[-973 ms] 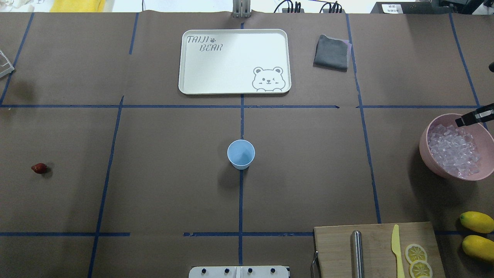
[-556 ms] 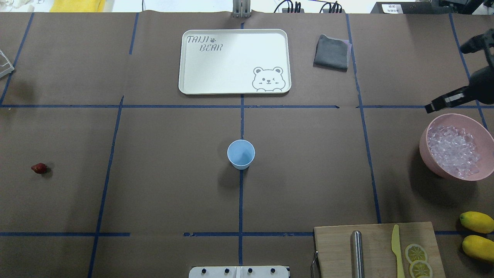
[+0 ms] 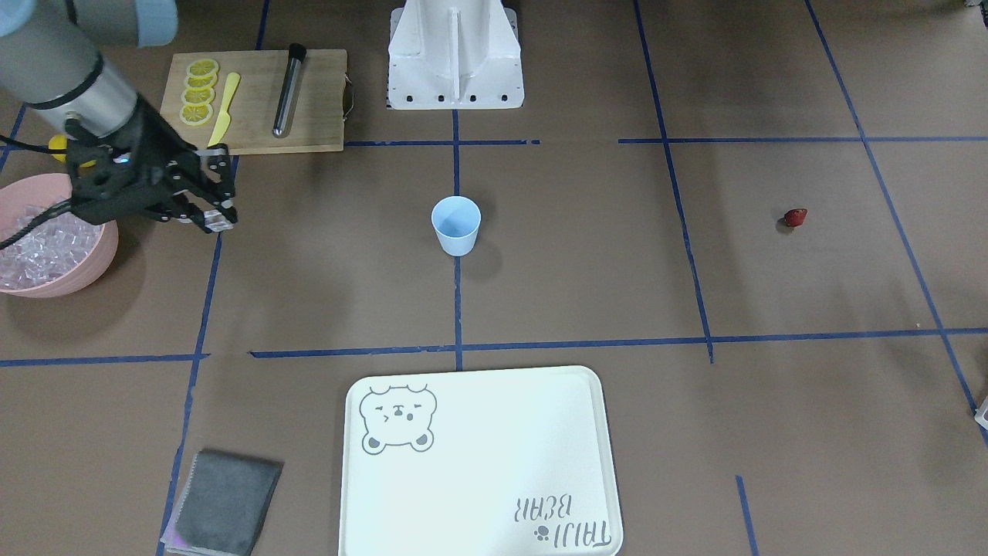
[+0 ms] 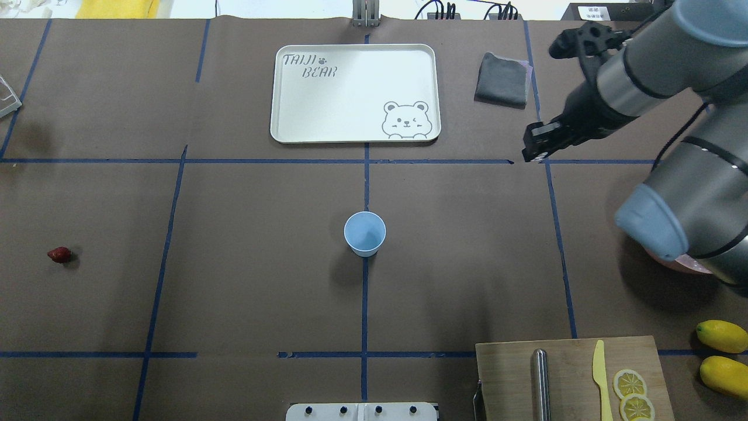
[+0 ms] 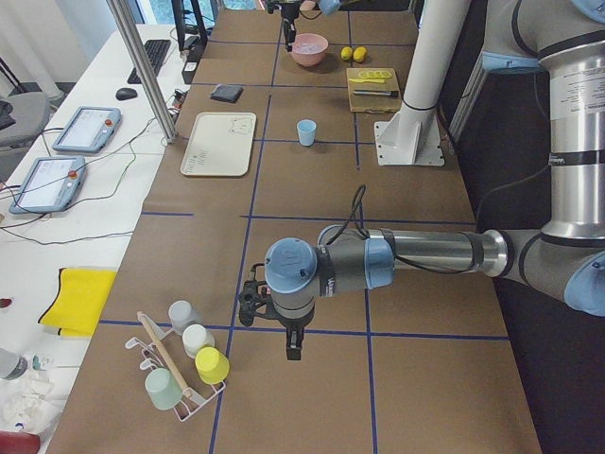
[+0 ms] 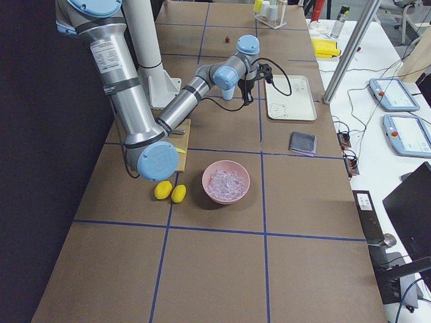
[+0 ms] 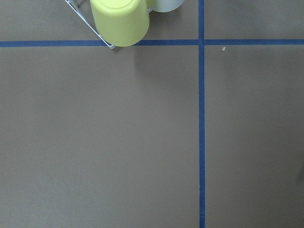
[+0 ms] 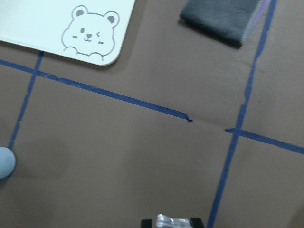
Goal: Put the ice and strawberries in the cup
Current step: 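Lift the ice cube and carry it over the light-blue cup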
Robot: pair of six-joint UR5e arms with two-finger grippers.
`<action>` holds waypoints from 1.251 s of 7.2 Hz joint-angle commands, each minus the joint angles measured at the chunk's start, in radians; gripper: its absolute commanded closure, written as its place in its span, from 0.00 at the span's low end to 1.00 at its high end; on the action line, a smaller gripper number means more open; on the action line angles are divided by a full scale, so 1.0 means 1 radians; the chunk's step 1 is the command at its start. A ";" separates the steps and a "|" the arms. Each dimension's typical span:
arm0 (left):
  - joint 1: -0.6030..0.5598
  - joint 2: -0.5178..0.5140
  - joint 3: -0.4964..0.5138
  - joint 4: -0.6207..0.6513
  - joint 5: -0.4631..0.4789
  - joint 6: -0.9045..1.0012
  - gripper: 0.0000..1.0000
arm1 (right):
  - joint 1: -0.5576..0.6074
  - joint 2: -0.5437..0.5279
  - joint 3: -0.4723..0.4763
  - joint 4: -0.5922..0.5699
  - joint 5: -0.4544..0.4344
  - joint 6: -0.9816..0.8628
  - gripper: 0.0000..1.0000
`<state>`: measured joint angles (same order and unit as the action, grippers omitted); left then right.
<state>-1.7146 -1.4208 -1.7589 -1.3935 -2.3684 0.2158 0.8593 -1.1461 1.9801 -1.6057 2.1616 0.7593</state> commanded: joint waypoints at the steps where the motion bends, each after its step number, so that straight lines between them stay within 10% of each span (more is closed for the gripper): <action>1: 0.001 0.000 -0.001 -0.001 0.000 0.000 0.00 | -0.181 0.180 -0.082 -0.023 -0.196 0.194 0.97; 5: 0.003 0.000 0.002 0.004 0.000 0.000 0.00 | -0.389 0.380 -0.270 -0.023 -0.429 0.357 0.85; 9: 0.004 0.011 0.001 0.004 0.000 0.000 0.00 | -0.419 0.382 -0.282 -0.088 -0.447 0.370 0.79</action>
<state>-1.7105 -1.4118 -1.7577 -1.3898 -2.3685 0.2163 0.4453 -0.7644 1.6988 -1.6824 1.7168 1.1281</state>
